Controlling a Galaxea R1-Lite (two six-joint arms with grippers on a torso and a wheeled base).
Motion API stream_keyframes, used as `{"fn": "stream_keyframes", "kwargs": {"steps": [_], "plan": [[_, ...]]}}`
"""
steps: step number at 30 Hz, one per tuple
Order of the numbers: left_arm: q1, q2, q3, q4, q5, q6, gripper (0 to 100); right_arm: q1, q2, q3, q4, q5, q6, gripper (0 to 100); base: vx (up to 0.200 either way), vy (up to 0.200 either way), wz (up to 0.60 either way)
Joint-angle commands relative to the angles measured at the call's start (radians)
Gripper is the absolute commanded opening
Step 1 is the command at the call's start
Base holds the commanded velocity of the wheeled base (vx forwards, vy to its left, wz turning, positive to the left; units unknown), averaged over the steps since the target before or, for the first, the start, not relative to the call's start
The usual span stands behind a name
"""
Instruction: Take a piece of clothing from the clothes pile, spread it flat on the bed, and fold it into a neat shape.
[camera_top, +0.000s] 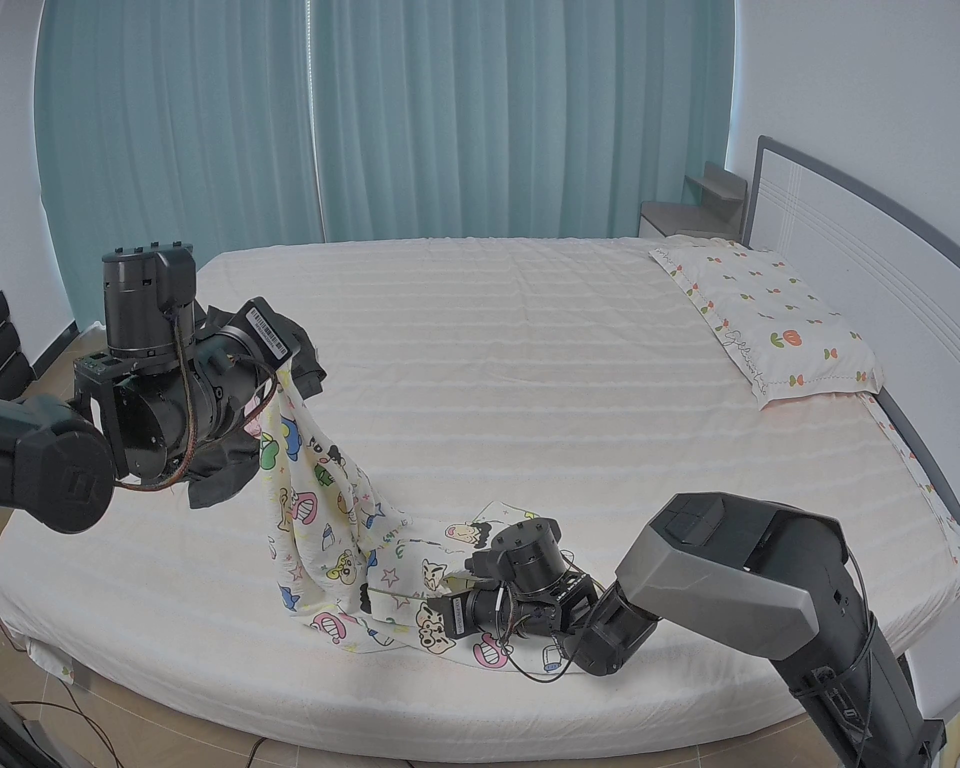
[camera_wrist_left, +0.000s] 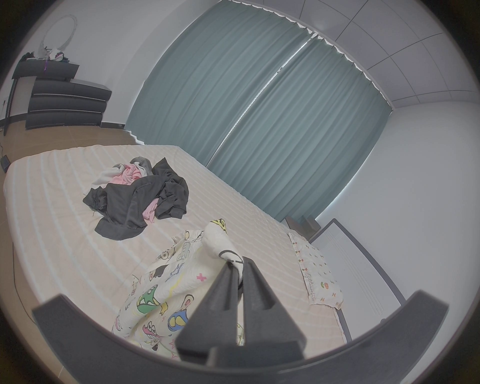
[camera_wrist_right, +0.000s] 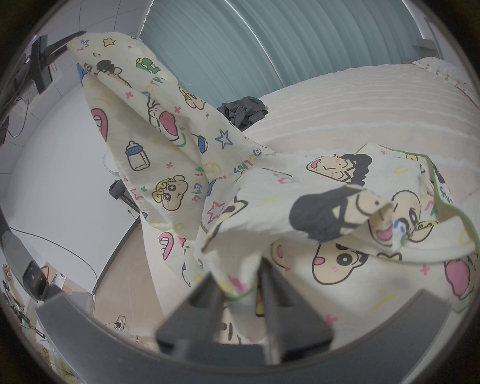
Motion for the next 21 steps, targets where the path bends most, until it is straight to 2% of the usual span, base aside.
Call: {"fn": "stream_keyframes", "kwargs": {"steps": [1,4,6,9,11,12,13,14,16,17,18,19,21], "plan": [[0.000,0.000,0.001,0.001,0.002,0.001,0,-0.008,-0.001,-0.011,-0.016,-0.061,0.008,0,0.000,0.000,0.00],[0.000,0.006,0.001,0.003,0.002,0.005,0,-0.036,-0.050,0.038,-0.064,-0.092,0.026,0,0.000,0.000,0.00],[0.000,0.011,0.000,0.003,0.004,0.009,0,-0.051,-0.103,0.093,-0.099,-0.087,0.046,0,0.000,0.000,0.00],[0.000,0.049,-0.025,0.004,0.004,0.031,0,-0.116,-0.233,0.171,-0.148,-0.080,0.088,0,0.000,0.000,0.00],[0.001,0.074,-0.052,0.007,0.010,0.048,0,-0.179,-0.311,0.173,-0.140,-0.072,0.094,0,0.000,0.000,0.00],[0.003,0.075,-0.057,0.007,0.011,0.049,0,-0.183,-0.317,0.173,-0.139,-0.070,0.094,0,0.000,0.000,0.00],[0.006,0.092,-0.100,0.026,0.022,0.052,0,-0.262,-0.405,0.159,-0.120,-0.049,0.097,0,0.000,0.000,0.00],[0.009,0.098,-0.123,0.039,0.022,0.052,0,-0.294,-0.440,0.153,-0.105,-0.040,0.097,0,0.000,0.000,0.00],[0.015,0.107,-0.169,0.067,0.024,0.052,0,-0.312,-0.463,0.148,-0.094,-0.034,0.097,0,0.000,0.000,0.00],[0.017,0.109,-0.178,0.072,0.024,0.052,0,-0.358,-0.515,0.128,-0.064,-0.021,0.100,0,0.000,0.000,0.00],[0.017,0.109,-0.178,0.072,0.024,0.052,0,-0.358,-0.515,0.128,-0.064,-0.021,0.100,0,0.000,0.000,0.00],[0.029,0.117,-0.250,0.112,0.024,0.052,0,-0.436,-0.584,0.090,-0.042,-0.018,0.148,0,0.000,0.000,0.00],[0.029,0.117,-0.270,0.125,0.024,0.052,0,-0.456,-0.604,0.076,-0.038,-0.018,0.158,0,0.000,0.000,0.00]]}}
